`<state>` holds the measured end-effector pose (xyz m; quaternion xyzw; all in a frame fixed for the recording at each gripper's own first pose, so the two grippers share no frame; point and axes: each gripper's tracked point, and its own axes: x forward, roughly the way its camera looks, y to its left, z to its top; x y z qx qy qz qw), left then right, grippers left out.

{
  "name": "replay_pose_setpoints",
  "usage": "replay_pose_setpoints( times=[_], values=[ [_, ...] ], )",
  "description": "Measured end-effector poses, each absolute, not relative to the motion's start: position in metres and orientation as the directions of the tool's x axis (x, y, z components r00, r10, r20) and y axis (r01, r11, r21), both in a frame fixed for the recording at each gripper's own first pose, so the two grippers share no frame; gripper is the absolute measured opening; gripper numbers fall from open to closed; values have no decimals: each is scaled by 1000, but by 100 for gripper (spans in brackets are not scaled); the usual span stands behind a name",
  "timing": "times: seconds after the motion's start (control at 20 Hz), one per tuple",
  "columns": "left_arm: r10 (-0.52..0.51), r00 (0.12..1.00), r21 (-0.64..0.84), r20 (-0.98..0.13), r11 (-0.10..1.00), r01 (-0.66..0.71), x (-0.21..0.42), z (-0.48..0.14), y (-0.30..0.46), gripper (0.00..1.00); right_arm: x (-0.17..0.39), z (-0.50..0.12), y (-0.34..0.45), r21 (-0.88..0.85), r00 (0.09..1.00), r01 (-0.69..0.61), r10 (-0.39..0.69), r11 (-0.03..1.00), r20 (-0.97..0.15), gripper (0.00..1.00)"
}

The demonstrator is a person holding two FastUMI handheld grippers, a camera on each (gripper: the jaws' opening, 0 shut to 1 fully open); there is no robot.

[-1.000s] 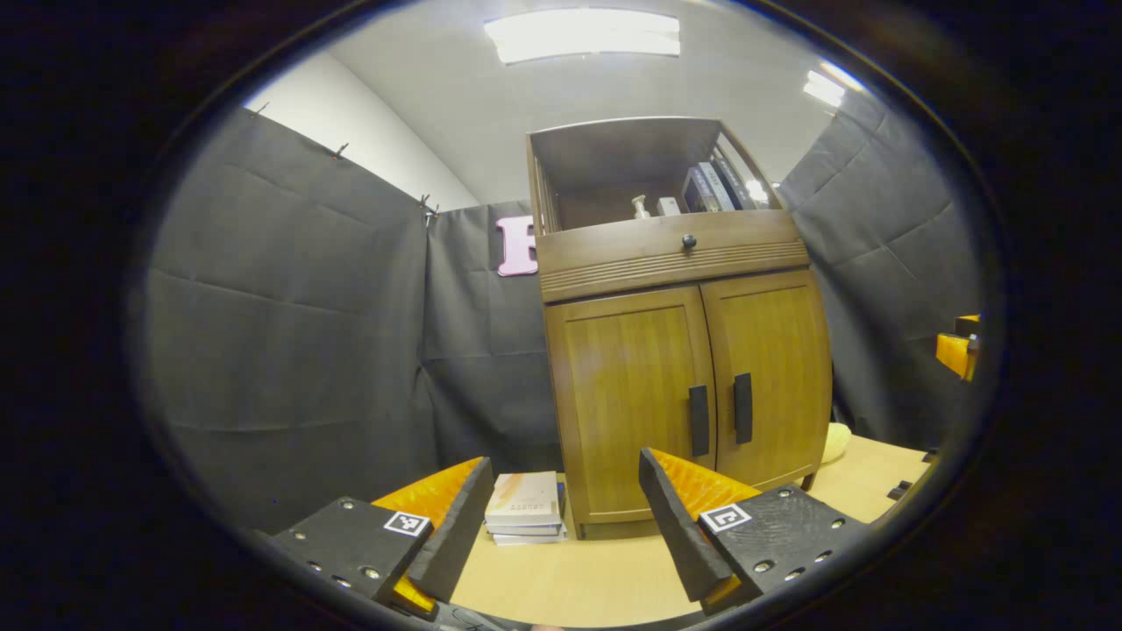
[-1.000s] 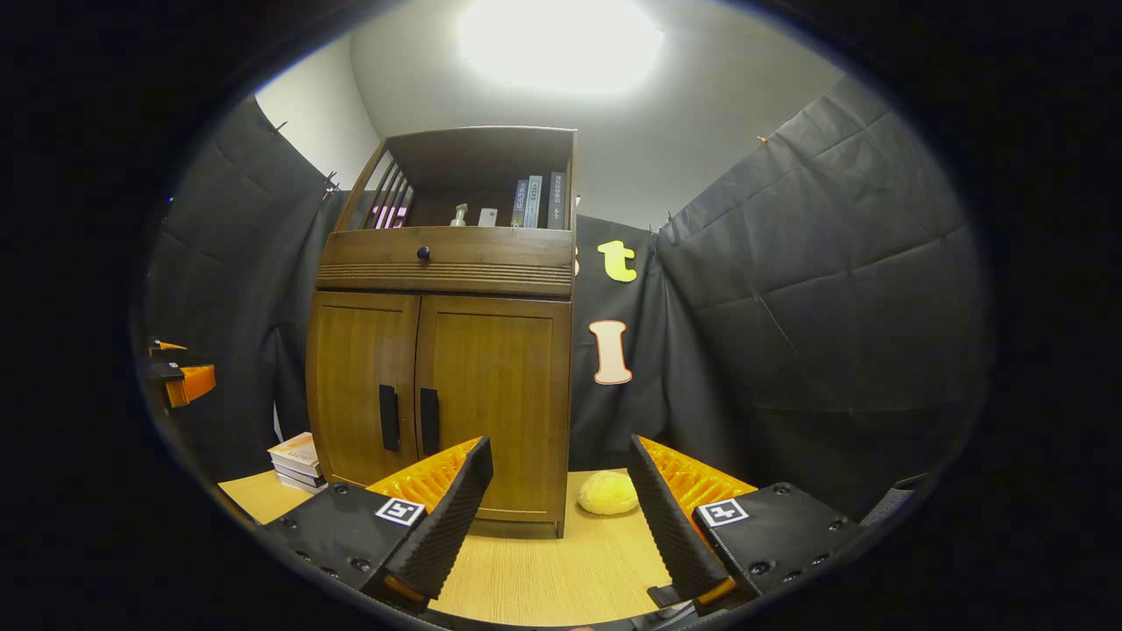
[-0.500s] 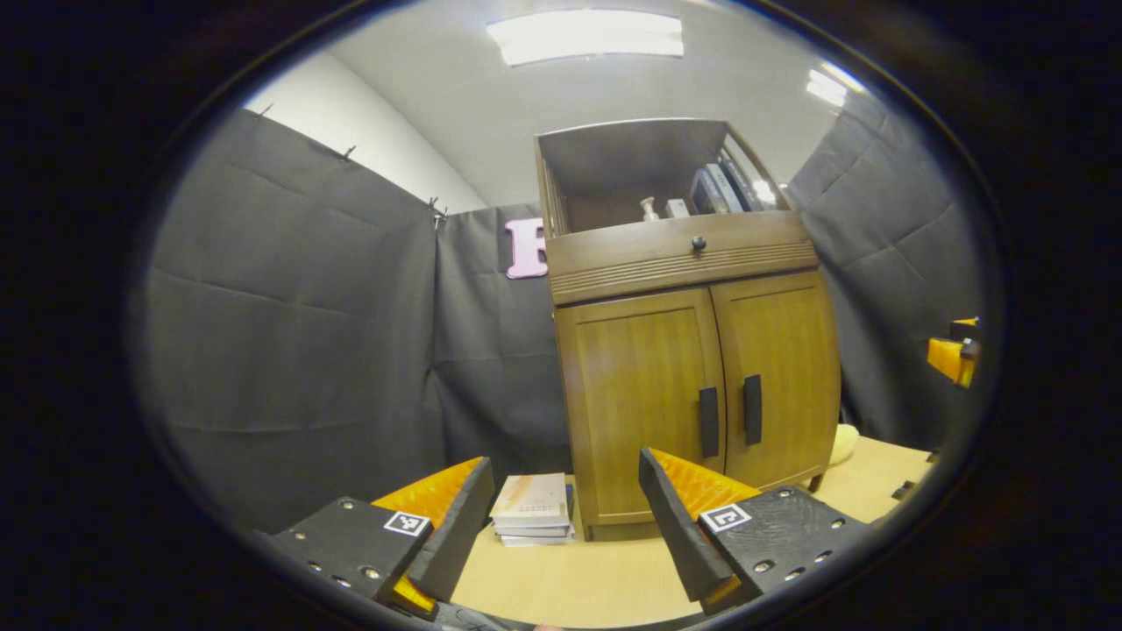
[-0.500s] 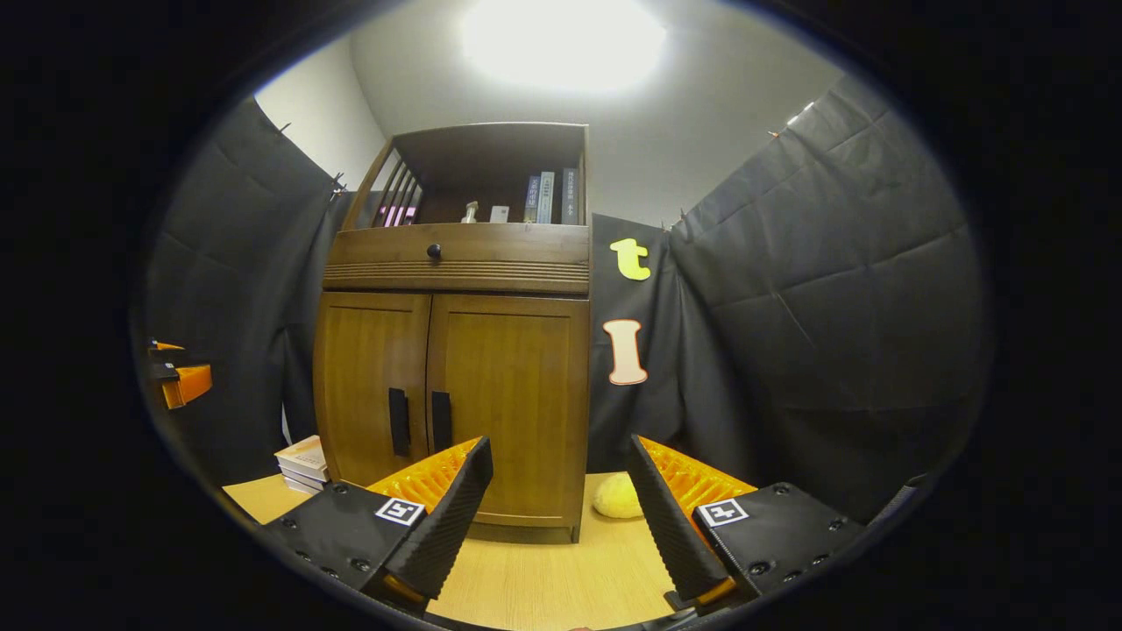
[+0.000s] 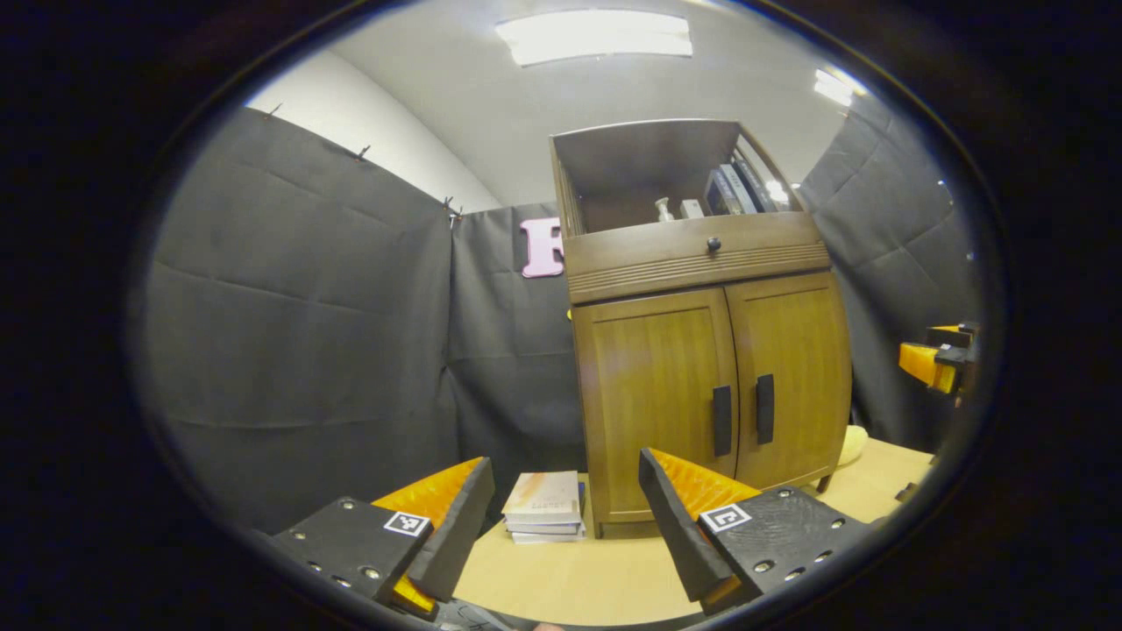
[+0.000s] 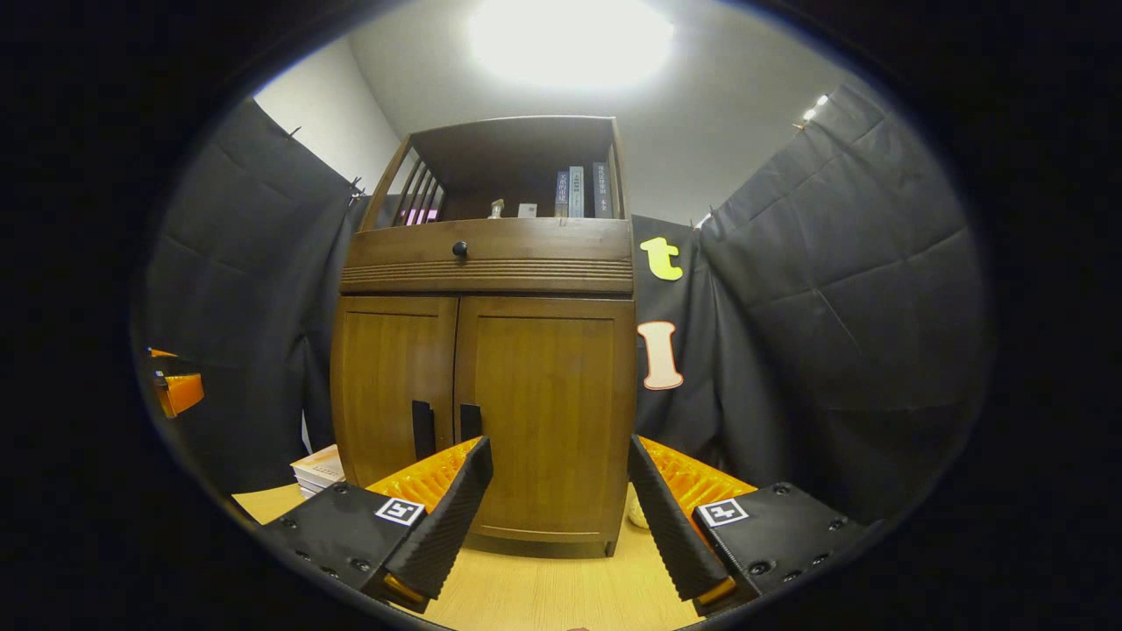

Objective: Open the right door of the double-door shoe cabinet with the right hand, and open the left door with the left hand.

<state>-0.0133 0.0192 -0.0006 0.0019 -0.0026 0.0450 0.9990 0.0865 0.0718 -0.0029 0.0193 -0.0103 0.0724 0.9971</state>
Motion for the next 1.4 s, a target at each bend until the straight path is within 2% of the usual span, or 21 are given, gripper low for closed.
replay_pose_setpoints(
  times=[1.4],
  values=[
    [258, 966, 38, -17, 966, -257, -62, 10, 81, 99, 227, -36, 182, 157, 961, -268, 276, 950, -29, 96]
  ],
)
